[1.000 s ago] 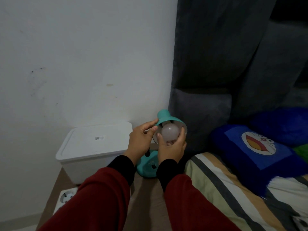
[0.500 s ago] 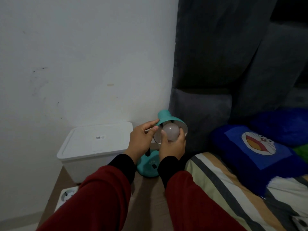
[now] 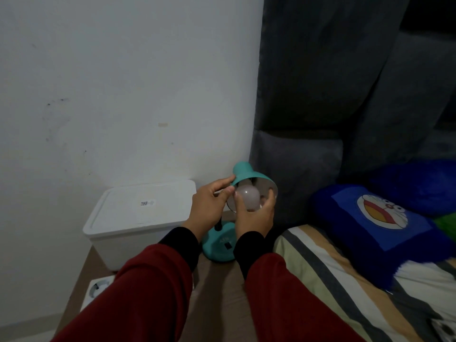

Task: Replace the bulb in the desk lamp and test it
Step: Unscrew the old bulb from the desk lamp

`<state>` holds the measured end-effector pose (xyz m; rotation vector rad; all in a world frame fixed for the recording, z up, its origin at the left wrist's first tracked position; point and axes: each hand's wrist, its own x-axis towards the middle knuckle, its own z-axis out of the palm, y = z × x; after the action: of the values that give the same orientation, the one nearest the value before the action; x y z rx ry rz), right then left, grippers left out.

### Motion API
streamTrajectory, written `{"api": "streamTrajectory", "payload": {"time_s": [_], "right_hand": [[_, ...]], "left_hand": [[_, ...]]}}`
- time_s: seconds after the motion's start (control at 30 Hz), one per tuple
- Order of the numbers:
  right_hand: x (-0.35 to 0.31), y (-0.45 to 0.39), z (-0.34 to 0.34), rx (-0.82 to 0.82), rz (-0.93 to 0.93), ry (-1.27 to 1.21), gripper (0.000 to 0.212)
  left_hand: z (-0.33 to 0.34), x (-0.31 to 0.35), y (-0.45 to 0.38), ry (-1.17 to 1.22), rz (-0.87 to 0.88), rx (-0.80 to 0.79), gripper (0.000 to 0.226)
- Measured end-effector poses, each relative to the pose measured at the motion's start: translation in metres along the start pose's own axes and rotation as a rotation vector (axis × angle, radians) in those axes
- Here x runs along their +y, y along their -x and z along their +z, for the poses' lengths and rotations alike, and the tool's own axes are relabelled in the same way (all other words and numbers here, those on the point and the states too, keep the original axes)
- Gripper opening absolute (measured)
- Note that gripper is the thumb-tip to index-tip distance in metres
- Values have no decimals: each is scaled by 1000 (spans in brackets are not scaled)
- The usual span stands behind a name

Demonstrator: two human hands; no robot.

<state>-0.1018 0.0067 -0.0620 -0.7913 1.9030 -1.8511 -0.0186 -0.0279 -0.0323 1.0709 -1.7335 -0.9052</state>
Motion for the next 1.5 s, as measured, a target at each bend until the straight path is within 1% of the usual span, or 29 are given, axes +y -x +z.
{"api": "streamTrajectory", "payload": {"time_s": [0.07,0.2,0.3,0.37,0.47,0.6,0.7,0.73,0.87,1.0,1.1,1.23,1.37,1.5], "right_hand": [[1,-1,1,-6,-4,39,79],[3,-1,1,-9,33,25,81],[4,-1,0,-2,10,13,71],[1,0,-2,6,-1,2,73],[-1,1,-3,-12,10,-18,82],[1,1,-3,-24,-43,19,68],[1,1,-4,-24,8,-5,84],[1,0,-4,-17,25,0,85],[2,-1,-3,-5,-14,52,72],[-1,-1,-5,-30,10,26,84],[-1,0,-6,-48,-8,79,75],[-2,2,-7,-44,-9,122,75],[-4,4,-10,-29,-37,76,68],[-4,6,-14,-27,-44,45,66]], "left_hand": [[-1,1,0,-2,-5,-1,32],[-1,2,0,-10,-10,-2,32],[-1,3,0,-13,-11,-1,32],[0,2,1,-6,-13,-1,32],[0,2,1,-7,-12,-2,32],[-1,3,1,-7,-17,-5,32],[-1,4,2,-6,-21,-9,32],[-1,4,2,-9,-21,-7,32],[-1,5,2,-22,-20,-6,32],[-1,5,2,-12,-26,-12,32],[-1,5,2,-18,-27,-13,32],[-1,5,2,-25,-24,-13,32],[-2,8,3,-21,-34,-13,32],[-1,9,4,-54,-35,-10,33]]}}
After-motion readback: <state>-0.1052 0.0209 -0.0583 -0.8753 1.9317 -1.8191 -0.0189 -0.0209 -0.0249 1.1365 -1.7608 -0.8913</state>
